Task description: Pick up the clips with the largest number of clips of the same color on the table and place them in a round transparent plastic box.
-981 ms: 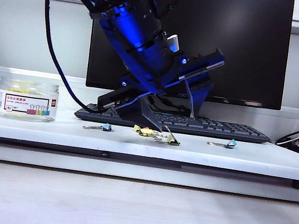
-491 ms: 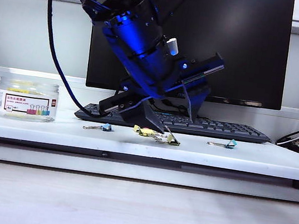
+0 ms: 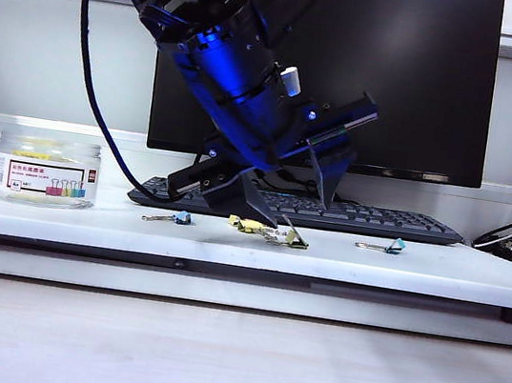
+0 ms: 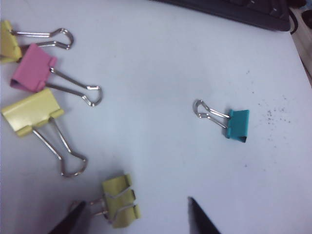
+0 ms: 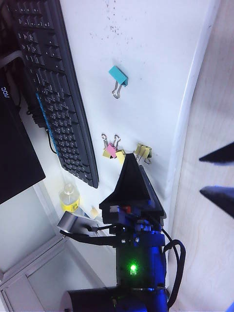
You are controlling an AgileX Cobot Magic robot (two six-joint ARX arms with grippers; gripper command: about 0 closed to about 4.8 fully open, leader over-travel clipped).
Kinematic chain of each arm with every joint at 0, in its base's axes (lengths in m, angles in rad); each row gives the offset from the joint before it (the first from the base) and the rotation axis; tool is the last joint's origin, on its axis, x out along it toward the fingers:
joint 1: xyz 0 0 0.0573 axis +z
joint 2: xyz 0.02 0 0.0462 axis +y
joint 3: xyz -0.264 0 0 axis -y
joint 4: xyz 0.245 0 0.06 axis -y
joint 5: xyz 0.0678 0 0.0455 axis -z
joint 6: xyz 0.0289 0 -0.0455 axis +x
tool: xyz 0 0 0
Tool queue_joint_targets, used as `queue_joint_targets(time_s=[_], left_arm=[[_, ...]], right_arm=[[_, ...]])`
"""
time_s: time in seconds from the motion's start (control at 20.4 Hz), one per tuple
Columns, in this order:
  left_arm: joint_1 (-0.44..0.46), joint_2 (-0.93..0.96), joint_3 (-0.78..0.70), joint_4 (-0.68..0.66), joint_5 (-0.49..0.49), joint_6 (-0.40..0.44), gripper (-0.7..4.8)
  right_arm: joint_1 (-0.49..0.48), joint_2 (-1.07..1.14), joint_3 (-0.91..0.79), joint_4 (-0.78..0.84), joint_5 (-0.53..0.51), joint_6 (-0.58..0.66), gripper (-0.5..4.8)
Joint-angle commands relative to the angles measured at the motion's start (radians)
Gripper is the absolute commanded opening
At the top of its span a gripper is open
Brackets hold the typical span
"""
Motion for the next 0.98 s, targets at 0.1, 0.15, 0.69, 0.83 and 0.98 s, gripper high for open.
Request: queue_joint_targets(time_s=[0.1, 0.15, 0.69, 0.83, 0.98], left_arm=[[0.000, 0.000, 0.003, 0.014, -0.003, 0.003, 2.41], [0.000, 0.000, 0.003, 0.013, -0.003, 0.003, 2.41], [0.000, 0.033, 0.004, 0.032, 0.004, -0.007, 2.41], [0.000, 0.033, 0.004, 0.040, 0.004, -0.007, 2.40], [0.000, 0.033, 0.004, 0.040, 0.004, -0.007, 1.59]], right_arm=[[0.001, -0.002, 0.004, 0.014, -0.006, -0.003, 0.68], [0.001, -0.002, 0.004, 0.014, -0.006, -0.003, 0.67], [0.001, -0.002, 0.004, 0.014, -0.006, -0.003, 0.67], [0.001, -0.002, 0.004, 0.014, -0.005, -0.003, 0.67], [0.001, -0.002, 0.004, 0.014, -0.005, -0.003, 0.67]])
